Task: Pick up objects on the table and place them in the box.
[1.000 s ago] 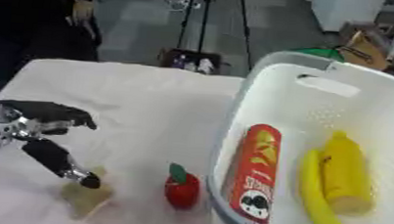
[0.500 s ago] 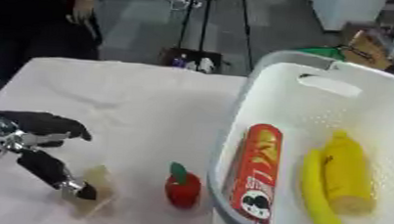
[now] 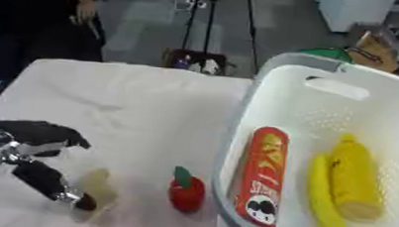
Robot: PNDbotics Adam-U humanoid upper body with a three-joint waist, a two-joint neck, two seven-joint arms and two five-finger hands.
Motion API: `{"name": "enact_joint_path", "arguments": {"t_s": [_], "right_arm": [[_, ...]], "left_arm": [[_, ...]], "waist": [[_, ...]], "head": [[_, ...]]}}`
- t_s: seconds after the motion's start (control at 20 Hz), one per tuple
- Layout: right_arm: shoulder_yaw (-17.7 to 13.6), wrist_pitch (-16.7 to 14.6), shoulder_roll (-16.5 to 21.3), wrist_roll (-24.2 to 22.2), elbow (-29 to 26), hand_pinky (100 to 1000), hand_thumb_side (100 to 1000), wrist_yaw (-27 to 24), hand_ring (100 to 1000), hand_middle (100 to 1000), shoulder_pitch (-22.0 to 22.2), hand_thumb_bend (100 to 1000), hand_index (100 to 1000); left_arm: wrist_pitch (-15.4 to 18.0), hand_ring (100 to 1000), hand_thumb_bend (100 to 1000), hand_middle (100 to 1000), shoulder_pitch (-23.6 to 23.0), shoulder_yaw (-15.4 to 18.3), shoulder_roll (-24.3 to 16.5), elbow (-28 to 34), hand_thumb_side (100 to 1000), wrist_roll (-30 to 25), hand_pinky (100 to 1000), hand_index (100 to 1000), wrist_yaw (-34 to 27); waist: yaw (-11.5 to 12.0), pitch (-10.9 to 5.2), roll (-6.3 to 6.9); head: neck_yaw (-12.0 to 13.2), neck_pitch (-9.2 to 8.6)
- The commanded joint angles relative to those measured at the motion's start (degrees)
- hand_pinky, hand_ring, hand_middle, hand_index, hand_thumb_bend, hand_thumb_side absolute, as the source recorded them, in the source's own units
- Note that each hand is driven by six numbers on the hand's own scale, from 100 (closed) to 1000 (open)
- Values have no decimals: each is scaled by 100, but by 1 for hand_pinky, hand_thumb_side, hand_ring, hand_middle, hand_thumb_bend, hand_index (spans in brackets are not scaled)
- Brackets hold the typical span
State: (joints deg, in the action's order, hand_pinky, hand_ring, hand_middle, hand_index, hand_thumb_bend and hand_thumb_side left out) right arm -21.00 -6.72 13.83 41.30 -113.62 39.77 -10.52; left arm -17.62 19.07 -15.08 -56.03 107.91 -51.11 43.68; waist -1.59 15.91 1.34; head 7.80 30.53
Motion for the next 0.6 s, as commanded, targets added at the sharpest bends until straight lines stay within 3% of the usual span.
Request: {"name": "enact_joint_path", "arguments": {"t_s": [0.05,0.45,0.6], "right_arm": [[-21,1,70,10,-97,669,587,46,561,438,-20,100,623],[-15,-7,56,1,-97,670,585,49,561,438,-22,100,623],[-12,-6,45,-5,-97,671,584,47,561,437,-27,100,623]], "left_arm": [[-147,900,1000,921,-1,66,-96,-14,844,-86,885,966,93],[-146,889,1000,901,-27,5,50,-146,868,-86,867,947,328],[-142,871,1000,882,-15,-25,119,-191,920,-86,851,928,421]], "waist": [[-7,-70,6],[-31,-41,11],[-36,-28,15]], "head": [[25,-81],[42,-105],[53,-120]]}}
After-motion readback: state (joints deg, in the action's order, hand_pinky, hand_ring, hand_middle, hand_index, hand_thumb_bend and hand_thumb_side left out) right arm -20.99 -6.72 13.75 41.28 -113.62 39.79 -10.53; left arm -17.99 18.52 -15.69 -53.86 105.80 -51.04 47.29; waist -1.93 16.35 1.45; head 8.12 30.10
